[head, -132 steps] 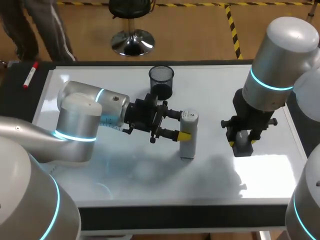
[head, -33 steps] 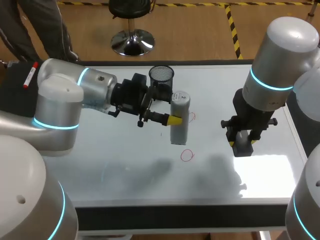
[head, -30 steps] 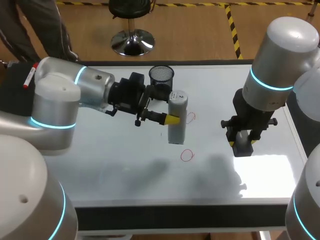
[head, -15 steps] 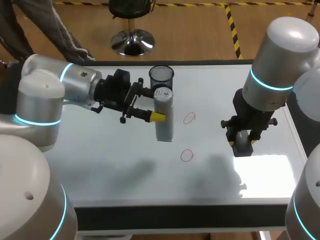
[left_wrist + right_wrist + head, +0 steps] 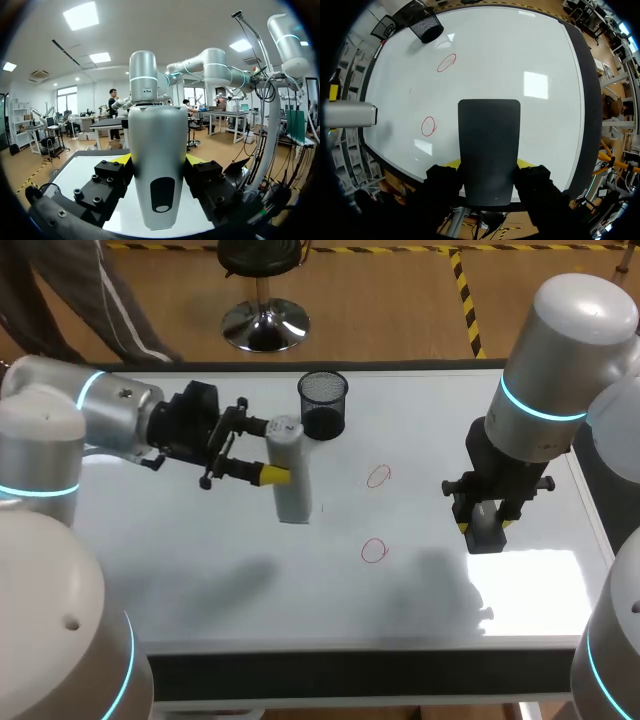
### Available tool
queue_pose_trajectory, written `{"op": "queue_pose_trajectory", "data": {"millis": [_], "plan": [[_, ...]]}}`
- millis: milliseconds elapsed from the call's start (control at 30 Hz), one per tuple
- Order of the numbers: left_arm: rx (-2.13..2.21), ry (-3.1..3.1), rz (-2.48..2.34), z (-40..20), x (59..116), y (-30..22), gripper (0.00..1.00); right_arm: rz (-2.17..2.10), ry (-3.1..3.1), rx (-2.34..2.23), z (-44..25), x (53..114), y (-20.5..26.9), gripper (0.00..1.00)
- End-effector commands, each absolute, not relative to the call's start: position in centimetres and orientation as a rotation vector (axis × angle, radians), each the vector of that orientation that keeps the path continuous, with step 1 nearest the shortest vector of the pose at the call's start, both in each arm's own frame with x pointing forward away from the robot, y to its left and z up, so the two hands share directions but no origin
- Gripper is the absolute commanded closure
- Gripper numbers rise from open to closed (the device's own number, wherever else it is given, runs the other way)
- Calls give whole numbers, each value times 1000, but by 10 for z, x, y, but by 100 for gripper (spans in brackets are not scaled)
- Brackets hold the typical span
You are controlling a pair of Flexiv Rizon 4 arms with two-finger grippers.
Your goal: Pick up the inspection probe, press it on each red-marked spot on the whiteboard one by one, put down the probe, pick up the eraser, and wipe off all the red marks.
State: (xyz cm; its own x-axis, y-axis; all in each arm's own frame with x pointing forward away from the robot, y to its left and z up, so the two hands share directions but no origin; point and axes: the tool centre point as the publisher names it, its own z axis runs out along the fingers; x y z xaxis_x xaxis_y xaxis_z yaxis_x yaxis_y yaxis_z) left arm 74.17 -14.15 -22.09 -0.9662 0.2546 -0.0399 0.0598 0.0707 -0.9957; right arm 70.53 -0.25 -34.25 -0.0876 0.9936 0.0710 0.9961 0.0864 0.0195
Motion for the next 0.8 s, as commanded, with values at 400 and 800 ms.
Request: {"op": "queue_pose_trajectory", "data": {"millis": [400, 800], "plan": [[-280, -2214, 2071, -218, 727, -93, 100, -101, -2287, -2092, -343, 705, -4, 100], [-274, -2204, 2092, -220, 725, -81, 100, -101, -2287, -2092, -343, 705, -4, 100]]}}
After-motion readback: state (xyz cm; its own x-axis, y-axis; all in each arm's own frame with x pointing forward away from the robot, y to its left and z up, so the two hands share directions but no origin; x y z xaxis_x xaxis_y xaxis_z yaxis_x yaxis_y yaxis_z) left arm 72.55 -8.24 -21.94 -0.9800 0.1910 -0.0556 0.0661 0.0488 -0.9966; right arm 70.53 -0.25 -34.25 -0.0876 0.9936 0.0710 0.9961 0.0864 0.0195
